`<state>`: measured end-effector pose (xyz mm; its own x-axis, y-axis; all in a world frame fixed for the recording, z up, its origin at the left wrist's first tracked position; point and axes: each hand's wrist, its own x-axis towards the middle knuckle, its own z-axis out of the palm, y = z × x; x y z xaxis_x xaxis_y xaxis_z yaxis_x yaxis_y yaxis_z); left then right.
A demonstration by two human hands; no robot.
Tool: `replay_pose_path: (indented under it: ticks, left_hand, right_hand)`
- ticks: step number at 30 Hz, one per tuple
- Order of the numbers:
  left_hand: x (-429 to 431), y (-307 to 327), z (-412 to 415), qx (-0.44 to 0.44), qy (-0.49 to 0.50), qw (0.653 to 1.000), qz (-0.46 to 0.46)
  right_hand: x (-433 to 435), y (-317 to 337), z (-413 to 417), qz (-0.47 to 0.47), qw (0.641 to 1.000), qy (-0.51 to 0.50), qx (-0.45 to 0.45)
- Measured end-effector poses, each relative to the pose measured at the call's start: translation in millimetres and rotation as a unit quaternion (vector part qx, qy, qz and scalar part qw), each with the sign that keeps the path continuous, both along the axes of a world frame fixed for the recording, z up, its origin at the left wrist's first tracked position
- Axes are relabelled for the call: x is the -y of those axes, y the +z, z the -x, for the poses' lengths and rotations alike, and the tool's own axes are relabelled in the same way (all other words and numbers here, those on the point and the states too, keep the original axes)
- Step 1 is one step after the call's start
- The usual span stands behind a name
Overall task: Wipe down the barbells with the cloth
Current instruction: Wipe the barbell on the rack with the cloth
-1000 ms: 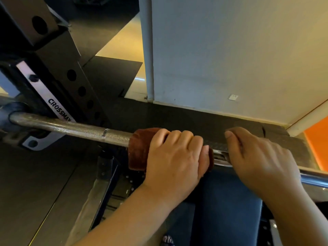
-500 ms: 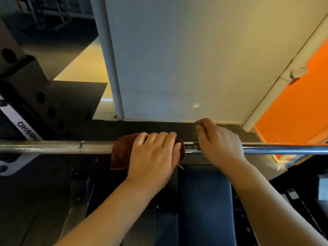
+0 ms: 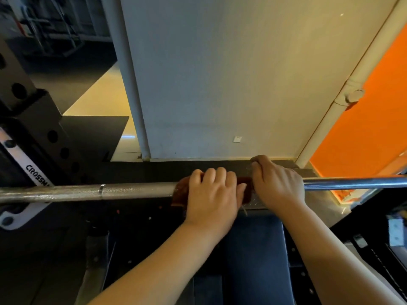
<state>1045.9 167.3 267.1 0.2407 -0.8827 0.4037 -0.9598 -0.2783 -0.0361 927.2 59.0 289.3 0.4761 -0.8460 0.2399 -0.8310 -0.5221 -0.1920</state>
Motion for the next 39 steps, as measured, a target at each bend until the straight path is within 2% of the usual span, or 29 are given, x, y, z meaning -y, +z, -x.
replay_pose_path:
  ticks: [5, 9, 13, 16, 20, 27, 29, 31, 34, 37, 39]
  left_hand:
    - [-20, 8, -30, -0.013, -0.026, 0.998, -0.052]
    - [-53, 8, -73, -0.029, 0.071, 0.997, -0.03]
    - [-42, 5, -55, -0.037, 0.135, 0.99, 0.011]
    - [-21, 1, -25, -0.037, 0.067, 0.997, 0.013]
    - [-27, 1, -43, -0.026, 0.006, 1.0, 0.003]
    - [-82, -8, -97, -0.035, 0.077, 0.996, 0.001]
    - [-77, -2, -88, -0.047, 0.098, 0.994, 0.007]
    - [-69, 1, -71, -0.069, 0.101, 0.992, 0.02]
    - [-73, -2, -79, -0.063, 0.065, 0.996, 0.017]
    - [-96, -6, -107, -0.038, 0.038, 0.998, 0.013]
    - [-113, -5, -126, -0.048, 0.058, 0.997, 0.012]
  right_hand:
    - [2, -4, 0, 0.009, 1.0, 0.002, 0.002]
    - [2, -4, -2, 0.022, 1.0, 0.001, -0.002]
    - [-1, -1, -2, 0.02, 1.0, 0.01, 0.004]
    - [-3, 2, 2, 0.016, 0.999, 0.022, 0.029]
    - [0, 4, 5, -0.006, 0.998, 0.045, 0.051]
    - [-10, 4, 1, 0.001, 0.997, 0.016, 0.07]
    - [-12, 10, -3, -0.03, 0.998, 0.006, 0.058]
    - [-22, 20, -20, -0.065, 0.997, 0.03, 0.042]
    - [-60, 33, -70, -0.078, 0.988, 0.126, -0.032]
    - [-86, 31, -115, -0.095, 0.981, 0.168, -0.015]
    - [-90, 28, -128, -0.096, 0.981, 0.163, -0.032]
